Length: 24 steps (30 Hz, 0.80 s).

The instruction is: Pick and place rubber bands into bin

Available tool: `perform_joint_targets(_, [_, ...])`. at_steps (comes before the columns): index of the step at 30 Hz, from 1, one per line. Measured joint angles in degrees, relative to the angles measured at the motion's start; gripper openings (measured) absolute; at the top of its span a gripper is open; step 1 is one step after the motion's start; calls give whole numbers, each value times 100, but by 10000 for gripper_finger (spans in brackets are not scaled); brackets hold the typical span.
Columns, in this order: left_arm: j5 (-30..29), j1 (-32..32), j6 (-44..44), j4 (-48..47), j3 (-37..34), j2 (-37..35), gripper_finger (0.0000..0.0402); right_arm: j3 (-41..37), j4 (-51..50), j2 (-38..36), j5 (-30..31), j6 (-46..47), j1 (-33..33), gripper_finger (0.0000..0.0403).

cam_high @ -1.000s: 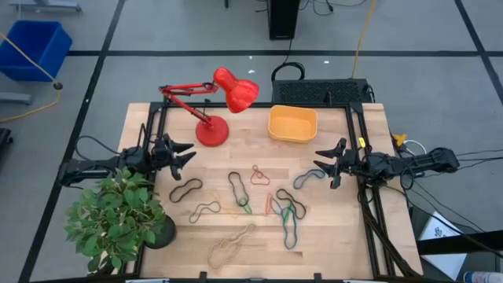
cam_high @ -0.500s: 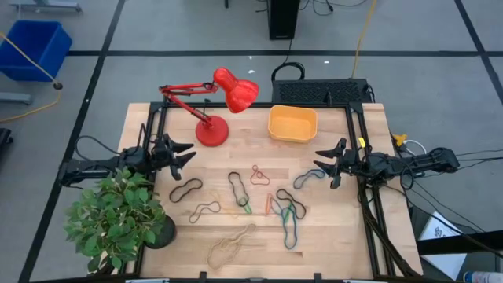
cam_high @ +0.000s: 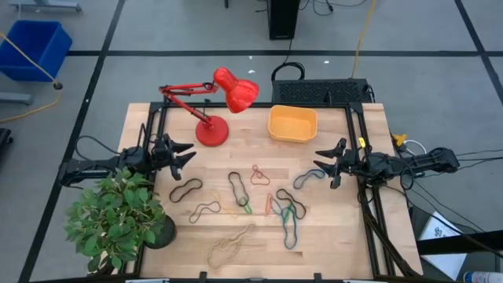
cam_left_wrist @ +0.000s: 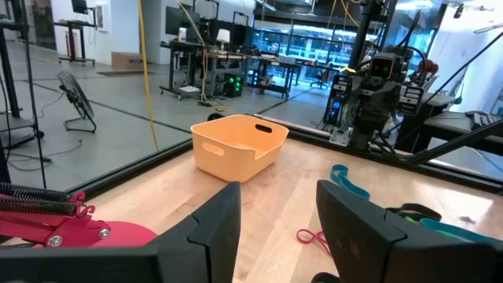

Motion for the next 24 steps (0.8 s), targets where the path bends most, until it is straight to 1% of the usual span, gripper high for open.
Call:
perform_joint_targets(21, [0,0,0,0,0,0,173,0,12,0,0,-1,1,163])
perform_joint_targets(24, [0,0,0,1,0,0,173,-1,308,22,28,-11,-4,163])
